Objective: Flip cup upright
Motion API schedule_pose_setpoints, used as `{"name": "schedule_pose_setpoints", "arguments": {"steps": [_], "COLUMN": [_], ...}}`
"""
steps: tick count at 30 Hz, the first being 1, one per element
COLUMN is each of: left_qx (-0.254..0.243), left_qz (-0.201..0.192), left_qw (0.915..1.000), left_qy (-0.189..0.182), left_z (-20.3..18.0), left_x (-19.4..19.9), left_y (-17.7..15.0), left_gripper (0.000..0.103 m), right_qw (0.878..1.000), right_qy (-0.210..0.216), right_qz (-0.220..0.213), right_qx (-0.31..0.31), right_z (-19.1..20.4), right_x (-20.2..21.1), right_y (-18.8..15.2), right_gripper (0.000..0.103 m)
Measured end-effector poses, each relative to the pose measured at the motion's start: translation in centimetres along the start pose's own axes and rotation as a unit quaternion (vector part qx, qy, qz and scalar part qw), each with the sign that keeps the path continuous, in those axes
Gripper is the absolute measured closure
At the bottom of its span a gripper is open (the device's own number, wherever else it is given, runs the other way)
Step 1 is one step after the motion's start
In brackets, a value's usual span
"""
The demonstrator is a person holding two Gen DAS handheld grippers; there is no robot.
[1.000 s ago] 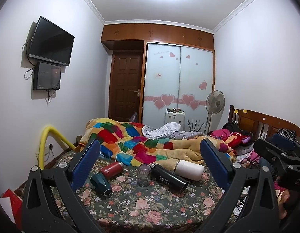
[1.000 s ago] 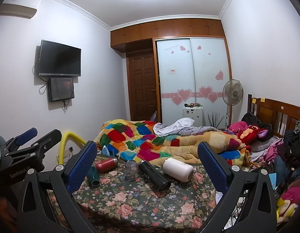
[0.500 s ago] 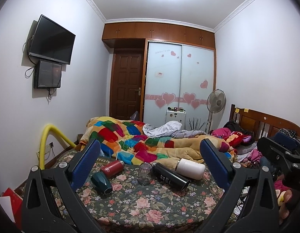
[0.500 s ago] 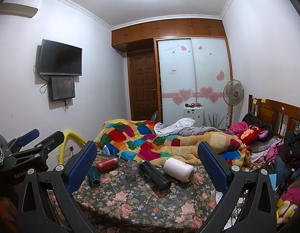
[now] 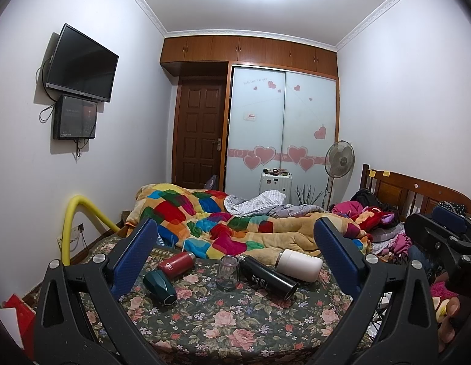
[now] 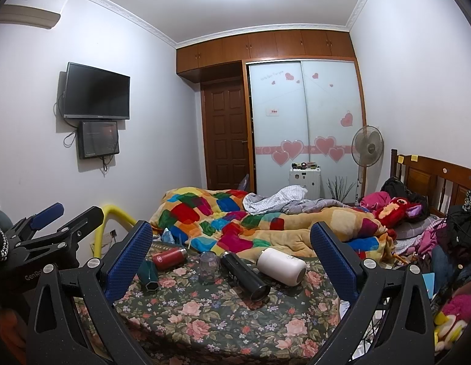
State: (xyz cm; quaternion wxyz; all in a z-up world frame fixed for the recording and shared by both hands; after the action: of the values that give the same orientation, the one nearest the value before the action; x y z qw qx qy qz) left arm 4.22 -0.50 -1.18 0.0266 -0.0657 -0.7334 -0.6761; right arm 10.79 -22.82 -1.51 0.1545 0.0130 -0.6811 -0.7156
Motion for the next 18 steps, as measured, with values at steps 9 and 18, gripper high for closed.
{"name": "schedule_pose_setpoints", "arguments": {"steps": [9,18], "left_qx": [0.0,0.001], "left_qz": [0.0,0.0], "left_qw": [1.0,1.0], "left_qy": [0.001,0.0], "left_z": [-0.03,0.0], "left_x": [0.0,0.02], "left_y": [0.04,0.0], "left_gripper": [0.0,0.0], "right_qw": [1.0,1.0], "right_qy": [0.0,0.0], "right_qz": [0.0,0.0], "right_qx": [0.001,0.0], "right_z": [0.14,0.12], "right_x": [0.01,0.01], "right_y": [0.01,-0.04], "right_gripper": [0.0,0.0]}}
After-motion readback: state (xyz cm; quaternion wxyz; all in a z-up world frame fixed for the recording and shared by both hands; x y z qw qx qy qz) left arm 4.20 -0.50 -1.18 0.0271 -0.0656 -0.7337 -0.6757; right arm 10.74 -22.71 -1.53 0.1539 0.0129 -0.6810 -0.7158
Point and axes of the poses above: each gripper's, at about its wrist camera, not at the fingertips, and x roughly against the way its jaws point, z to its left, y to its top, the point moved 4 cm from there along -x, roughly the way its jaws point, and after that the axes turned 3 degrees about -y, right-handed, at the moved point
